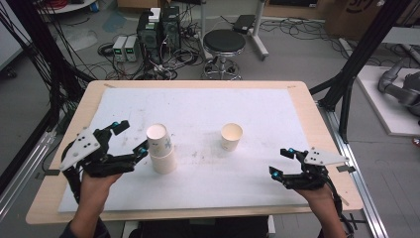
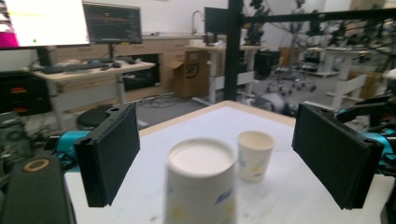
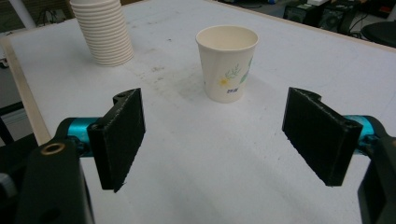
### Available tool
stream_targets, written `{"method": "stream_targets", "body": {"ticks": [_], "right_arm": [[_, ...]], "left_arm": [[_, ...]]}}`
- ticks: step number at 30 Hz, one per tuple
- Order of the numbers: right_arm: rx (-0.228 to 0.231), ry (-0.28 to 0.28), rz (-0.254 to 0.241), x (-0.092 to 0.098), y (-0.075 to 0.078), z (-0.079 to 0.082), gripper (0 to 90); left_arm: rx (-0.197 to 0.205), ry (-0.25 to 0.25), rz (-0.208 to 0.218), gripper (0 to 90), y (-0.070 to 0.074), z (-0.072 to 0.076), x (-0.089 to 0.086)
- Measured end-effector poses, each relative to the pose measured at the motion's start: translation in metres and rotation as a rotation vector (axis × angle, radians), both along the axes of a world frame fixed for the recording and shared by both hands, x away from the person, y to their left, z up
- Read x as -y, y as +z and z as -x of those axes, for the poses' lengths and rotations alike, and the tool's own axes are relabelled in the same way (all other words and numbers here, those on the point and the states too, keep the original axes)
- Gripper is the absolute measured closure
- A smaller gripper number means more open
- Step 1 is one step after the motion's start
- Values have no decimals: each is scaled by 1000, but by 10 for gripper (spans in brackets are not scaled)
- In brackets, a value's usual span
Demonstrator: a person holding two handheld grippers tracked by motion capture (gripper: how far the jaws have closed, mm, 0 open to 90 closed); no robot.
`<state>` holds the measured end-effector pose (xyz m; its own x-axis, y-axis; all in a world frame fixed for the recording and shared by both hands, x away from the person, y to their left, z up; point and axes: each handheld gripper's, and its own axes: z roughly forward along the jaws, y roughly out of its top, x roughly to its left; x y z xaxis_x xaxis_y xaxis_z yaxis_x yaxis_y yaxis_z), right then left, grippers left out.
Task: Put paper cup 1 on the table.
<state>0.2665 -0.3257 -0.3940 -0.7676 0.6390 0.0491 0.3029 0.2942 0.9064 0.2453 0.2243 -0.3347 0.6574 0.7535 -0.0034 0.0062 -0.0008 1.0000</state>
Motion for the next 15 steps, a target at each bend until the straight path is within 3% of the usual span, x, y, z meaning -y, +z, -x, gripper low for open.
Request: {"method": "stream_targets", "body": {"ticks": [7,15], "right_arm": [[7,-11,1,-2,1,-3,219],[0,-10,9,-6,-2,-5,219]], "left_arm": [[-28,82,26,152,-26,4,-34],[-47,98,45,152,-40,8,-45]]}}
